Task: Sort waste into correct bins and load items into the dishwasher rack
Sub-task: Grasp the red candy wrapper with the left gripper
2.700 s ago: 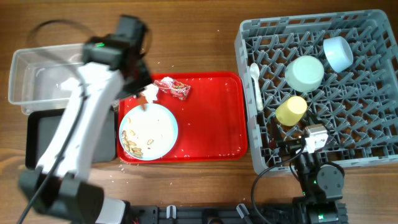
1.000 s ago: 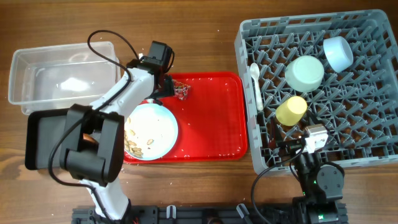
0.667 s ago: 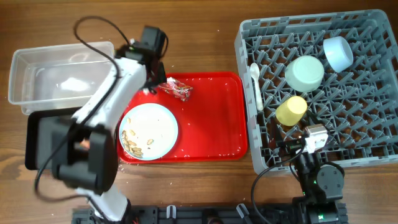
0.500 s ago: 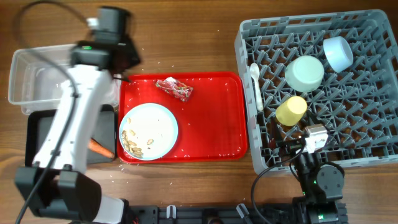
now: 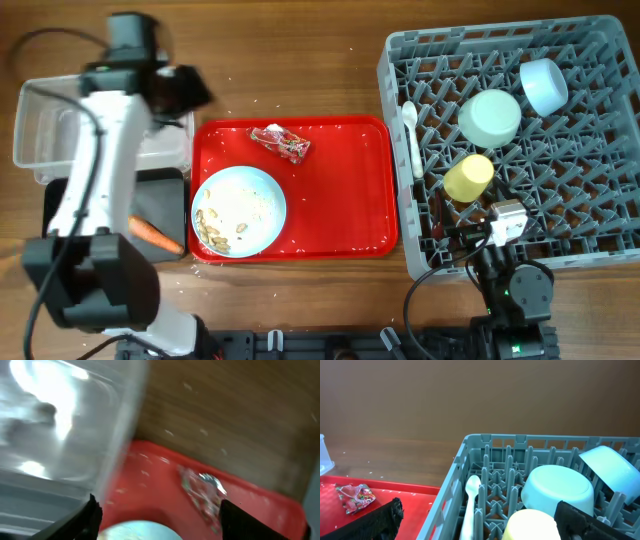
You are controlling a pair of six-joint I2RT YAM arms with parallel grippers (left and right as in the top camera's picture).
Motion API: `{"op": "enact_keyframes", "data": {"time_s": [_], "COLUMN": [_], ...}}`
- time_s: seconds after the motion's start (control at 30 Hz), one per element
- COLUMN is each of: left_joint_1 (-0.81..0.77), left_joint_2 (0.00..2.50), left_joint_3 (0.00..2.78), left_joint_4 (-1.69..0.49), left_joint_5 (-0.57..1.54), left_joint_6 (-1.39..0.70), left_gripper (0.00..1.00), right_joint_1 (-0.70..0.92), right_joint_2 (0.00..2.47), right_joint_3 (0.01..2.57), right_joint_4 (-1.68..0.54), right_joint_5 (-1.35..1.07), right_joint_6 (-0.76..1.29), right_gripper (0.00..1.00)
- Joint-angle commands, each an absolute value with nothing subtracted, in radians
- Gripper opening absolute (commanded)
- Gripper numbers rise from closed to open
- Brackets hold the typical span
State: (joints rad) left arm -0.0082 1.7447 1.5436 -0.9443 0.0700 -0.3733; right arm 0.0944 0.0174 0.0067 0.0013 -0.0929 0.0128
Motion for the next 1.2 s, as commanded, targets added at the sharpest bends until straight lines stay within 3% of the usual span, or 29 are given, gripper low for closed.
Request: {"op": "enact_keyframes", "data": {"time_s": [0.0, 0.17, 0.43, 0.57, 0.63, 0.93, 0.97, 1.0, 1.07, 1.17], "left_joint_1": [-0.202, -0.356, -0.406, -0.403, -0.403, -0.353, -0.350, -0.350, -0.351, -0.351], "left_joint_2": [1.764, 1.919, 2.107, 2.127, 2.128, 1.916, 1.911, 1.916, 1.938, 2.017], "left_joint_3": [1.520, 1.483, 1.483, 1.483, 1.483, 1.551, 1.551, 1.547, 1.526, 1.501], "left_joint_4": [-0.933, -0.872, -0.768, -0.760, -0.762, -0.830, -0.839, -0.850, -0.846, -0.833], "left_joint_5": [0.036, -0.046, -0.017, -0.028, -0.027, 0.002, 0.002, 0.002, 0.002, 0.003], "left_joint_6": [-0.399, -0.691, -0.824, -0.823, -0.823, -0.813, -0.841, -0.899, -0.979, -1.057], "left_gripper": [0.76, 0.75, 0.73, 0.32, 0.04, 0.04, 0.22, 0.51, 0.59, 0.85], "right_joint_1": [0.091, 0.091, 0.091, 0.091, 0.091, 0.091, 0.091, 0.091, 0.091, 0.091], "right_joint_2": [0.010, 0.010, 0.010, 0.010, 0.010, 0.010, 0.010, 0.010, 0.010, 0.010], "right_joint_3": [0.005, 0.005, 0.005, 0.005, 0.005, 0.005, 0.005, 0.005, 0.005, 0.005], "right_joint_4": [0.007, 0.007, 0.007, 0.007, 0.007, 0.007, 0.007, 0.007, 0.007, 0.007], "right_joint_5": [-0.104, -0.104, -0.104, -0.104, -0.104, -0.104, -0.104, -0.104, -0.104, -0.104], "right_joint_6": [0.001, 0.000, 0.001, 0.001, 0.001, 0.001, 0.001, 0.000, 0.001, 0.000], "right_gripper": [1.00, 1.00, 1.00, 1.00, 1.00, 1.00, 1.00, 1.00, 1.00, 1.00]}}
